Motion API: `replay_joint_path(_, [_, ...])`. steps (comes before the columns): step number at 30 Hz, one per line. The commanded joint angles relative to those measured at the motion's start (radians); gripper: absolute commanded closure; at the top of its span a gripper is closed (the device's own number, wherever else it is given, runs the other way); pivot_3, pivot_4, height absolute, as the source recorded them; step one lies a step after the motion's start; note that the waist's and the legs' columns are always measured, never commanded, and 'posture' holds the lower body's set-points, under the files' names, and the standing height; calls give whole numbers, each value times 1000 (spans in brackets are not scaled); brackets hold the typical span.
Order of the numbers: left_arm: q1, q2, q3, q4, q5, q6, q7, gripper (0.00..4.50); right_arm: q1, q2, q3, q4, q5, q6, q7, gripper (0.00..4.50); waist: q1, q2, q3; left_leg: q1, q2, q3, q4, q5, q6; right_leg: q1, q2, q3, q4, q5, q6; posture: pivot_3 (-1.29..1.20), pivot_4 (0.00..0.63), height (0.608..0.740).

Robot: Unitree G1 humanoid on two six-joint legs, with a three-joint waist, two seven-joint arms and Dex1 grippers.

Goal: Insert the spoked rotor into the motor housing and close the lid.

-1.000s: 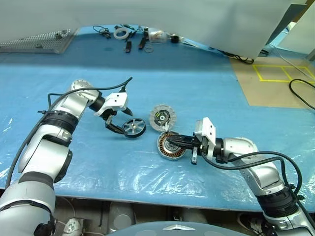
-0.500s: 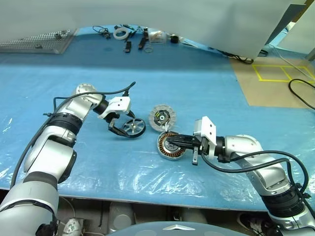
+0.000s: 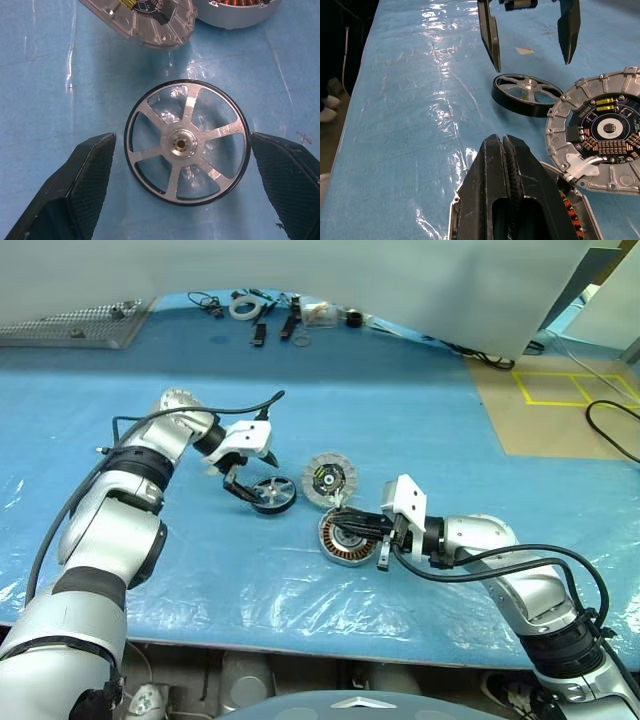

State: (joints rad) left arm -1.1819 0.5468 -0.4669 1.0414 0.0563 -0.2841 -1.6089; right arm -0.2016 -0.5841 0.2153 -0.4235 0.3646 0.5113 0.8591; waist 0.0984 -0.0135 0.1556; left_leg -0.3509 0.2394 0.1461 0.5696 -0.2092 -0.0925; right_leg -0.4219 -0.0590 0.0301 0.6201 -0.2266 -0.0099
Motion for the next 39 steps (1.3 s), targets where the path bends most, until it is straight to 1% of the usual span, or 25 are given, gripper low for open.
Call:
replay_joint_path(1, [-40, 2, -31, 24, 0, -29, -6, 0, 6, 6, 8, 1, -16, -37, 1, 4466, 0, 0, 0, 0, 0, 0, 0, 0, 0, 0, 0, 0, 0, 0, 0, 0, 150, 740])
replay_joint_path(3, [-40, -8, -38, 44, 16, -57, -6, 0, 7, 12, 13, 11, -25, -45, -4, 4466, 0, 0, 0, 0, 0, 0, 0, 0, 0, 0, 0, 0, 0, 0, 0, 0, 150, 740])
replay_joint_path(7, [-38, -18, -53, 71, 40, -169, -6, 0, 12, 18, 18, 22, -37, -53, -8, 4466, 1, 0, 0, 0, 0, 0, 0, 0, 0, 0, 0, 0, 0, 0, 0, 0, 150, 740])
replay_joint_path(10, [-50, -38, -43, 88, 35, -173, -6, 0, 24, 14, 17, 14, -38, -56, -9, 4466, 2, 0, 0, 0, 0, 0, 0, 0, 0, 0, 0, 0, 0, 0, 0, 0, 150, 740])
replay_joint_path(14, [-56, -55, -26, 123, 90, -212, 12, 0, 37, 11, 15, 14, -42, -66, -6, 4466, 2, -1, 0, 0, 0, 0, 0, 0, 0, 0, 0, 0, 0, 0, 0, 0, 150, 740])
replay_joint_path(22, [-68, -81, 9, 157, 136, -211, 35, 0, 61, 5, 13, 25, -54, -94, 2, 4466, 1, -1, 1, 0, 0, 0, 0, 0, 0, 0, 0, 0, 0, 0, 0, 0, 150, 740])
replay_joint_path(27, [-91, -89, 49, 165, 104, -181, -6, 0, 68, 3, 14, 33, -65, -103, 4, 4466, 2, -2, 1, 0, 0, 0, 1, 0, 0, 0, 0, 0, 0, 0, 0, 0, 150, 740])
replay_joint_path(31, [-104, -81, 18, 168, 75, -175, -6, 0, 75, 0, 17, 39, -72, -110, 9, 4466, 3, -2, 1, 0, 0, 0, 0, 0, 0, 0, 0, 0, 0, 0, 0, 0, 150, 740])
replay_joint_path(35, [-107, -83, 25, 182, 123, -187, -2, 0, 72, 7, 22, 41, -79, -110, 5, 4466, 1, -2, 1, 0, 0, 0, 0, 0, 0, 0, 0, 0, 0, 0, 0, 0, 150, 740])
replay_joint_path(39, [-102, -84, 10, 197, 193, -218, 41, 0, 79, 11, 26, 32, -87, -104, -3, 4466, 1, -2, 1, 0, 0, 0, 0, 0, 0, 0, 0, 0, 0, 0, 0, 0, 150, 740])
